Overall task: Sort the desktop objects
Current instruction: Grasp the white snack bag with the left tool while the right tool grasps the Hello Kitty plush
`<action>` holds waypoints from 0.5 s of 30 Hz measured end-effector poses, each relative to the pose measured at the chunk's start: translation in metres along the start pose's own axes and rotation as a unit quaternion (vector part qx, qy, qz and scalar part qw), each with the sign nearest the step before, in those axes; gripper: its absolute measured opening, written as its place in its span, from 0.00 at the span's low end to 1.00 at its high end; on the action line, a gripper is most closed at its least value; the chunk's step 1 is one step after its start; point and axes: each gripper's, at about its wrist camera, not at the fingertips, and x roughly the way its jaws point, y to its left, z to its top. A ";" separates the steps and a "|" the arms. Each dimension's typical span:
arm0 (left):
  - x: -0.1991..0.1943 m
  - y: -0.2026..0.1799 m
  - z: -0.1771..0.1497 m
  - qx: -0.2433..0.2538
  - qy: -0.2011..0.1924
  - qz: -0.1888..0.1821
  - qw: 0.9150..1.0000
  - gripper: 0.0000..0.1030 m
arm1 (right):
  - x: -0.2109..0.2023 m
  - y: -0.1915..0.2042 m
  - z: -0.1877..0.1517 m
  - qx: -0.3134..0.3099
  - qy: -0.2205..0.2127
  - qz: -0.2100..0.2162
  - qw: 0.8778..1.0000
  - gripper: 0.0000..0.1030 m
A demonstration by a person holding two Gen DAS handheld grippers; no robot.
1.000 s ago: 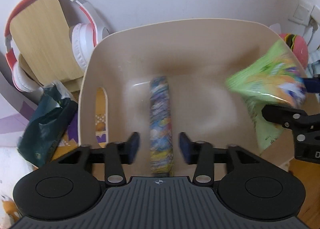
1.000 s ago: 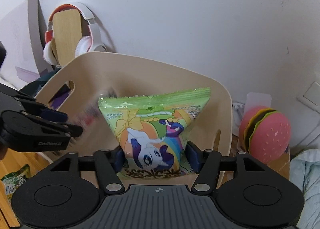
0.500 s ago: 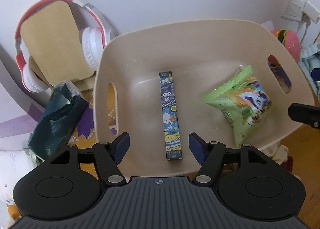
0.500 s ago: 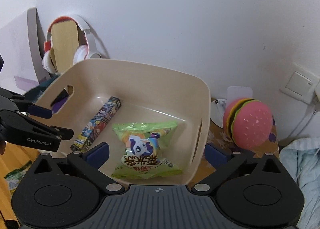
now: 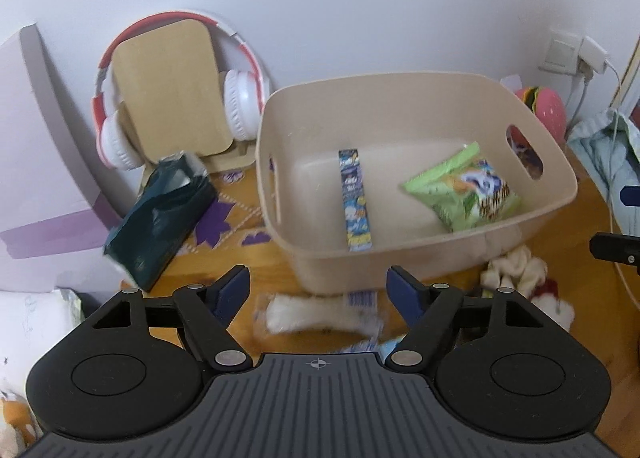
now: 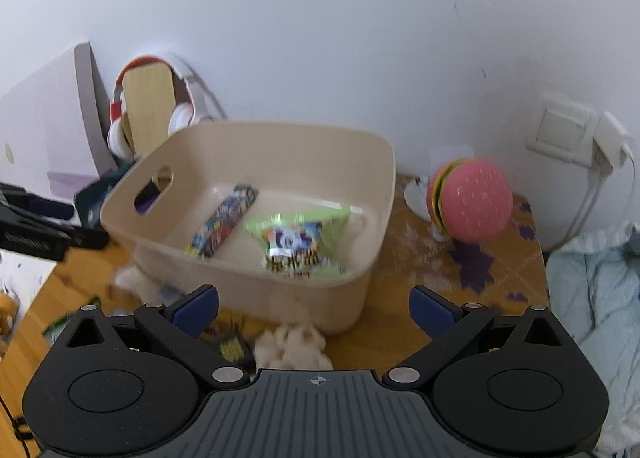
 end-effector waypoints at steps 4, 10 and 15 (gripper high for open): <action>-0.004 0.006 -0.022 0.006 0.014 -0.001 1.000 0.75 | -0.004 -0.002 -0.022 0.014 0.016 0.001 1.000 1.00; -0.001 0.011 -0.060 -0.013 0.065 0.011 0.998 0.75 | -0.006 0.003 -0.049 0.036 0.029 0.014 0.999 1.00; 0.002 0.011 -0.086 -0.035 0.097 0.010 0.995 0.75 | -0.002 0.021 -0.060 0.018 0.032 0.026 0.999 1.00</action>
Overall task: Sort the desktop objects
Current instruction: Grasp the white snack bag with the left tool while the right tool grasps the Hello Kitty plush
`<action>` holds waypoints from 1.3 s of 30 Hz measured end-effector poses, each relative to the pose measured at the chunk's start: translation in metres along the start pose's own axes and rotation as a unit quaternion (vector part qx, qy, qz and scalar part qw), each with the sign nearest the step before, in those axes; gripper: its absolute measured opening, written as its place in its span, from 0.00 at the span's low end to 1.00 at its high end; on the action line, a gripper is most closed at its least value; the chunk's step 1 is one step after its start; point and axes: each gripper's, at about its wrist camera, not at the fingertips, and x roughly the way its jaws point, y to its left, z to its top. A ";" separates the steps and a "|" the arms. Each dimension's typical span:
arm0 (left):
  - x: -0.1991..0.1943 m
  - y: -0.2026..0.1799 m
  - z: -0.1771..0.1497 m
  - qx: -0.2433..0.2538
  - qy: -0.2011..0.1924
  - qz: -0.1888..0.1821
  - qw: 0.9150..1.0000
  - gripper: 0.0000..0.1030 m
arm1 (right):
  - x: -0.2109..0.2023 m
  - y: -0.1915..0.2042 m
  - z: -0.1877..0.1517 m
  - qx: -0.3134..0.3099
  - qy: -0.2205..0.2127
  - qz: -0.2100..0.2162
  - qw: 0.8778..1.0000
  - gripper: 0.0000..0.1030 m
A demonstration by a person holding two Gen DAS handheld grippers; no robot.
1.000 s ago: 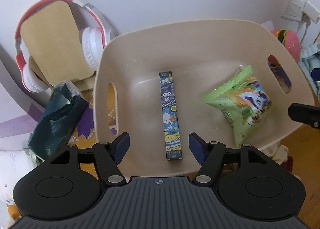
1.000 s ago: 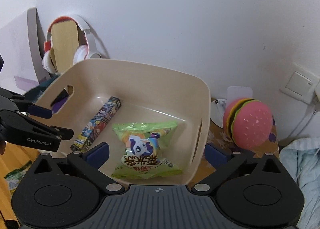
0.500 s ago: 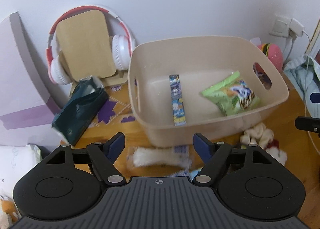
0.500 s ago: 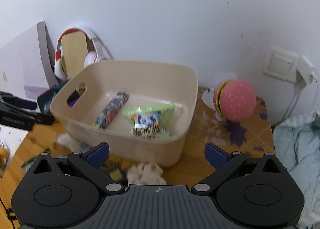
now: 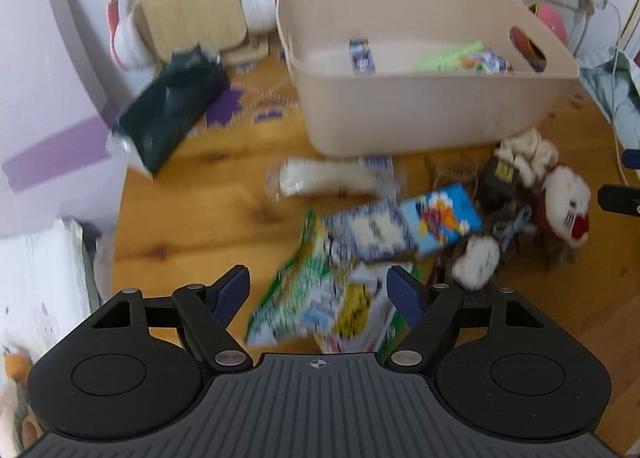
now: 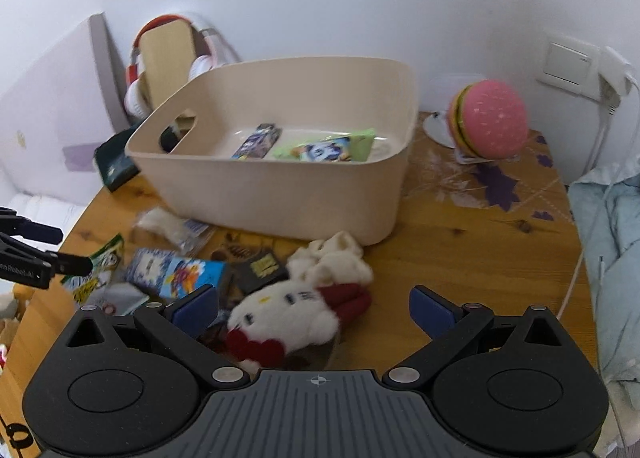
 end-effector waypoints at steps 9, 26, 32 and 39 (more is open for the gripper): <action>0.022 0.013 -0.016 -0.065 0.042 -0.021 0.997 0.75 | 0.023 0.036 -0.008 -0.067 0.022 0.001 0.998 1.00; 0.055 0.032 -0.013 -0.150 0.039 -0.038 0.987 0.95 | 0.058 0.020 -0.005 -0.093 0.048 0.000 0.994 0.94; 0.061 0.046 -0.015 -0.205 0.023 -0.047 0.977 0.95 | 0.063 0.026 -0.010 -0.104 0.056 0.014 0.993 0.82; 0.070 0.044 -0.018 -0.194 0.042 -0.029 0.980 0.62 | 0.060 0.028 -0.009 -0.098 0.054 0.020 0.993 0.61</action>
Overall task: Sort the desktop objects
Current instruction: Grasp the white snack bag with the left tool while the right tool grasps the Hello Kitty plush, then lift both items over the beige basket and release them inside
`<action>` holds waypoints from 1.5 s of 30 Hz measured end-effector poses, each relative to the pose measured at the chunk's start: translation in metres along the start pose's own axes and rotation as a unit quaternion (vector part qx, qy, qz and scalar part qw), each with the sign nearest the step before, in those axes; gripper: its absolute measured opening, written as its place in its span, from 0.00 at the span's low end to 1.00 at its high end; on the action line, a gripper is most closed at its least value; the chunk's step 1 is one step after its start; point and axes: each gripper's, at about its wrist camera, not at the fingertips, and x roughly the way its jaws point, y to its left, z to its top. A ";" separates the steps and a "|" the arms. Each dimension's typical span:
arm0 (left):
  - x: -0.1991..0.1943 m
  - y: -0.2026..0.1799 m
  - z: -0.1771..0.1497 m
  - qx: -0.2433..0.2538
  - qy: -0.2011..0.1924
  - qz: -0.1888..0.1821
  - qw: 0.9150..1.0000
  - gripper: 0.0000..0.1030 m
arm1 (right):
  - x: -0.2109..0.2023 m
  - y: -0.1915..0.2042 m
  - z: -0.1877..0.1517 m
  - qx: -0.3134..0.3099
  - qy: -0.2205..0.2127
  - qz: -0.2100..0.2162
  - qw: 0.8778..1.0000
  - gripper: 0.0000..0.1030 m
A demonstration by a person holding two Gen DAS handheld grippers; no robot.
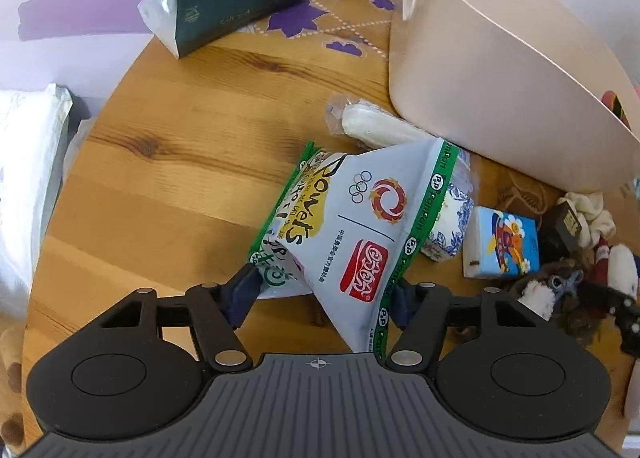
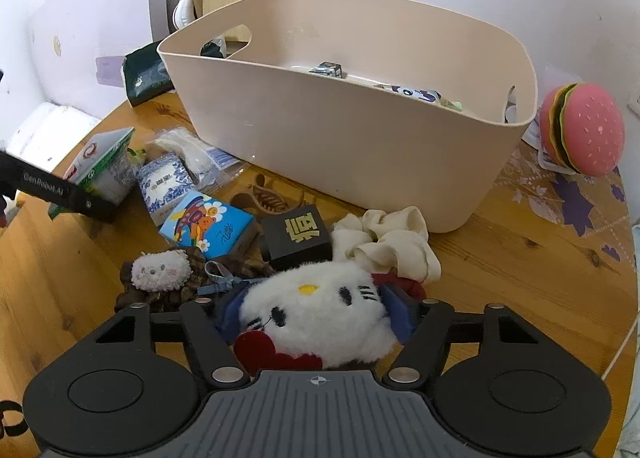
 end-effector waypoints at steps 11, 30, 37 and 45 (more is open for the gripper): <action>-0.012 0.002 -0.006 0.017 -0.022 -0.012 1.000 0.45 | -0.012 -0.001 -0.001 0.018 -0.013 0.002 1.000 0.56; -0.063 -0.018 -0.008 0.070 -0.092 -0.046 0.992 0.39 | -0.059 -0.009 0.008 0.041 -0.069 -0.013 0.997 0.56; -0.090 -0.024 0.005 0.080 -0.130 -0.060 0.987 0.39 | -0.083 -0.014 0.019 0.051 -0.101 -0.013 0.994 0.56; -0.119 -0.032 0.028 0.086 -0.181 -0.075 0.977 0.39 | -0.108 -0.016 0.040 0.037 -0.142 -0.024 0.989 0.56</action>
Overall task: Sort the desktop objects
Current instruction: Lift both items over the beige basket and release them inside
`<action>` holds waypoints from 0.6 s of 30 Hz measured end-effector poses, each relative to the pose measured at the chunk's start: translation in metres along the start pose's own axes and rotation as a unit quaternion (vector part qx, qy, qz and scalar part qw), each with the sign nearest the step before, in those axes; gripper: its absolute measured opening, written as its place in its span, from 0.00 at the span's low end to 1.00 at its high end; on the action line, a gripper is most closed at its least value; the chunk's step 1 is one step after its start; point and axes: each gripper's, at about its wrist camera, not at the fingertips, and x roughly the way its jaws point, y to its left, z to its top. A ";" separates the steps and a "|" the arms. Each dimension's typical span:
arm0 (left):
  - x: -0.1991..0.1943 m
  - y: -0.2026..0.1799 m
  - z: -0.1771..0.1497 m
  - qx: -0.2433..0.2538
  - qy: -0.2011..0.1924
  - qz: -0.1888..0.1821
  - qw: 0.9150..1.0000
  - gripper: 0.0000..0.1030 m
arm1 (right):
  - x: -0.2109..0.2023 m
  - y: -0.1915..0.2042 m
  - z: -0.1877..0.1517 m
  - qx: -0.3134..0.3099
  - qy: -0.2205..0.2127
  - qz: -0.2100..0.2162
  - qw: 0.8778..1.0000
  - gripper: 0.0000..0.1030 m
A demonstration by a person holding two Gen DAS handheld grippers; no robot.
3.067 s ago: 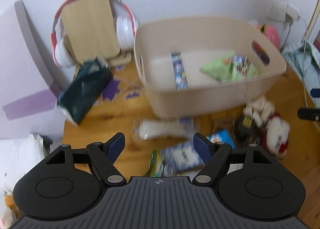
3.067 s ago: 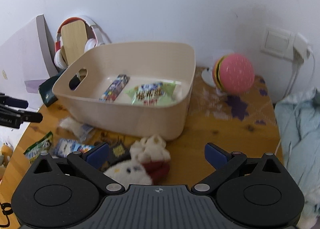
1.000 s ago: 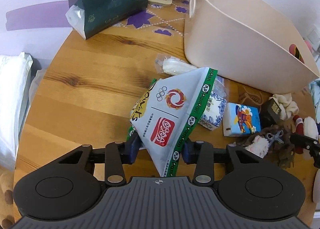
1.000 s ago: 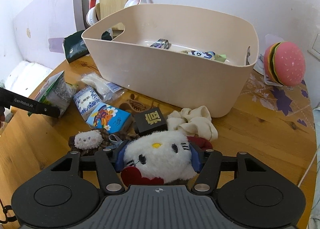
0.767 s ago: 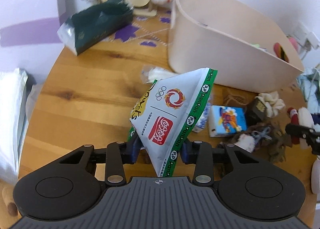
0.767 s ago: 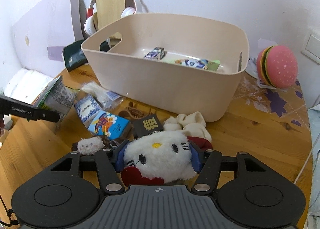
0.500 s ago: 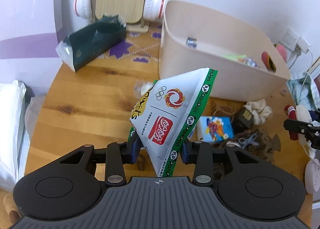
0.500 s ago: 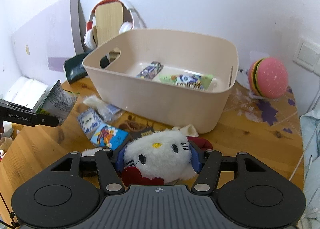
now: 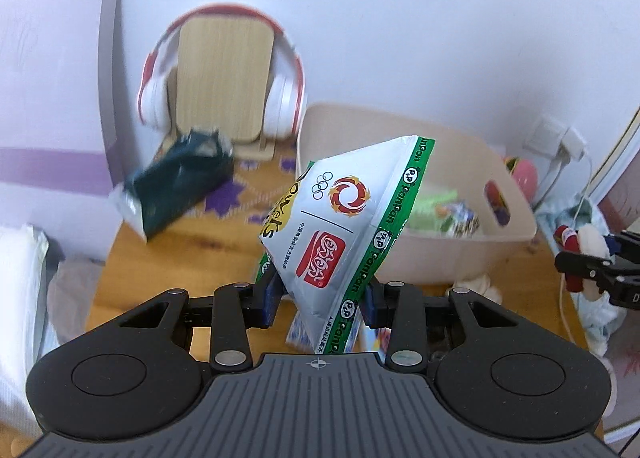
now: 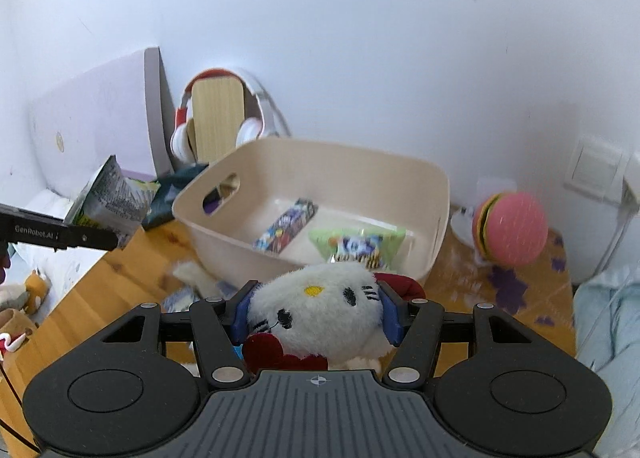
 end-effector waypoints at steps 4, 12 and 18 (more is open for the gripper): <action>-0.001 -0.004 0.020 0.007 -0.024 -0.005 1.000 0.39 | -0.004 -0.004 0.014 -0.009 -0.016 -0.004 1.000 0.56; 0.013 -0.017 0.058 0.049 -0.043 -0.013 0.998 0.39 | 0.001 -0.011 0.044 -0.031 -0.041 -0.015 0.999 0.56; 0.033 -0.032 0.082 0.078 -0.057 -0.026 0.995 0.39 | 0.012 -0.015 0.063 -0.044 -0.051 -0.017 0.998 0.56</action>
